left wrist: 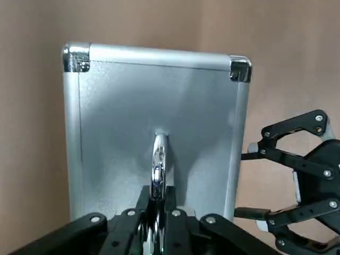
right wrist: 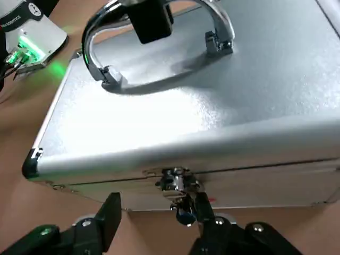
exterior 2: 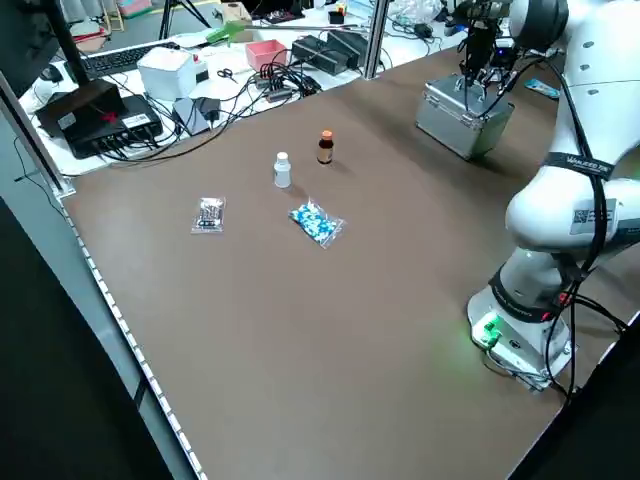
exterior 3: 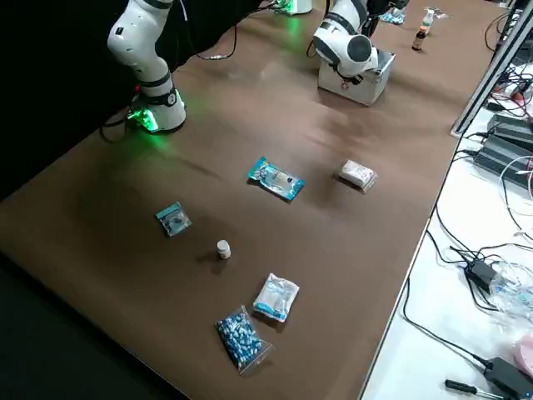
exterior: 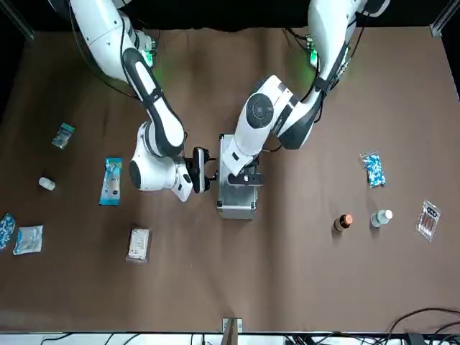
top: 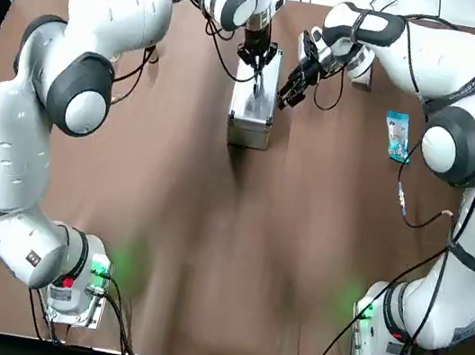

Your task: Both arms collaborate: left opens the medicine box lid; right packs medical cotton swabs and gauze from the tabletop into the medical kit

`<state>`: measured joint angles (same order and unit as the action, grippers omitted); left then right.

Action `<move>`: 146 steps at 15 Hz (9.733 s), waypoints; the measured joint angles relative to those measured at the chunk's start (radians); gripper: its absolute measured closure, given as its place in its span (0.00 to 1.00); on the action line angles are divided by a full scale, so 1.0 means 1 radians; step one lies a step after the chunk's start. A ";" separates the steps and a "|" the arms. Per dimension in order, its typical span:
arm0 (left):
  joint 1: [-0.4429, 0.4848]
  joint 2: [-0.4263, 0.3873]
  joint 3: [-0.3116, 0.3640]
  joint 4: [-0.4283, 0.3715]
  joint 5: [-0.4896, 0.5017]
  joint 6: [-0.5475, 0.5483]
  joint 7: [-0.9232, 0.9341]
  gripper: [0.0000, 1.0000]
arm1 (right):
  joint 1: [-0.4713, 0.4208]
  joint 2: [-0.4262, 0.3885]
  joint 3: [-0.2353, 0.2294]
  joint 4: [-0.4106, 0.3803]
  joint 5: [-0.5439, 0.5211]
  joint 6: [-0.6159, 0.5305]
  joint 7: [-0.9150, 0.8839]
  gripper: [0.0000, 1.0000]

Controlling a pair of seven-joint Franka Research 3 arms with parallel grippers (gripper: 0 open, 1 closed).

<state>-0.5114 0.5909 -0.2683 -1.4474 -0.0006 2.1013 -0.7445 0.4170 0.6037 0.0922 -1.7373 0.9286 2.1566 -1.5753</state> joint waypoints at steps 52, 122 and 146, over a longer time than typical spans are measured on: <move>0.110 -0.100 0.010 0.005 -0.001 -0.250 0.080 0.87 | 0.017 -0.004 -0.007 -0.002 0.002 0.050 0.000 0.59; 0.487 -0.544 0.173 -0.051 0.008 -0.497 0.643 0.00 | -0.447 -0.235 -0.020 0.386 -0.866 -0.515 0.821 0.01; 0.488 -0.547 0.177 -0.053 0.008 -0.495 0.643 0.00 | -0.466 -0.427 -0.025 0.417 -0.956 -0.702 1.489 0.01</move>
<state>-0.0232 0.0437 -0.0909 -1.4999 0.0069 1.6067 -0.1012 -0.0492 0.1764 0.0674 -1.3205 -0.0275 1.4549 -0.0866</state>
